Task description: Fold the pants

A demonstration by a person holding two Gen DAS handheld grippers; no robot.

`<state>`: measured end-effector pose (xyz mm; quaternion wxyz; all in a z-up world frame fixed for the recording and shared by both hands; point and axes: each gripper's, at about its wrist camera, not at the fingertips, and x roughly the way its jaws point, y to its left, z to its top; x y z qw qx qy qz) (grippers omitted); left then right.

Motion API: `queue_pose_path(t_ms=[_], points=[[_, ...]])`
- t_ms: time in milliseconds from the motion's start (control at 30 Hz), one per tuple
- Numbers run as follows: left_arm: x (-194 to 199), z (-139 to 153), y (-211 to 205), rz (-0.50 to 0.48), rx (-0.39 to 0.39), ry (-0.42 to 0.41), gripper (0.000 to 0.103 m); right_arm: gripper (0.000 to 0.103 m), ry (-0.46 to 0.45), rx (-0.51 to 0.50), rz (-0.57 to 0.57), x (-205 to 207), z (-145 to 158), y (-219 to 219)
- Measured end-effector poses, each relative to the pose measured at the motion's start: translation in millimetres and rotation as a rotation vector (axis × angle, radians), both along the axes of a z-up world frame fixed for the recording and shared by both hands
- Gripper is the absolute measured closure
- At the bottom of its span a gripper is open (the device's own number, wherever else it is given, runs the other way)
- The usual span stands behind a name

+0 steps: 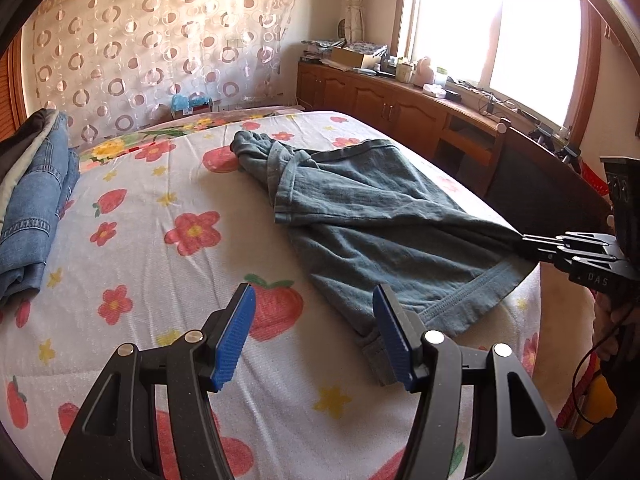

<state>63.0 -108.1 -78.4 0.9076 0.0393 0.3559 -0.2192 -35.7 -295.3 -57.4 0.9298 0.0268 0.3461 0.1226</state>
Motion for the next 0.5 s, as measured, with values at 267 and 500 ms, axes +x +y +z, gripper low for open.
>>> queue_pose_path(t_ms=[267, 500], points=[[2, -2, 0, 0.014, -0.003, 0.005, 0.041, 0.096, 0.016, 0.013, -0.006, 4, -2, -6], [2, -5, 2, 0.026, 0.002, 0.013, 0.041, 0.096, 0.029, 0.03, -0.017, 14, -14, -9]])
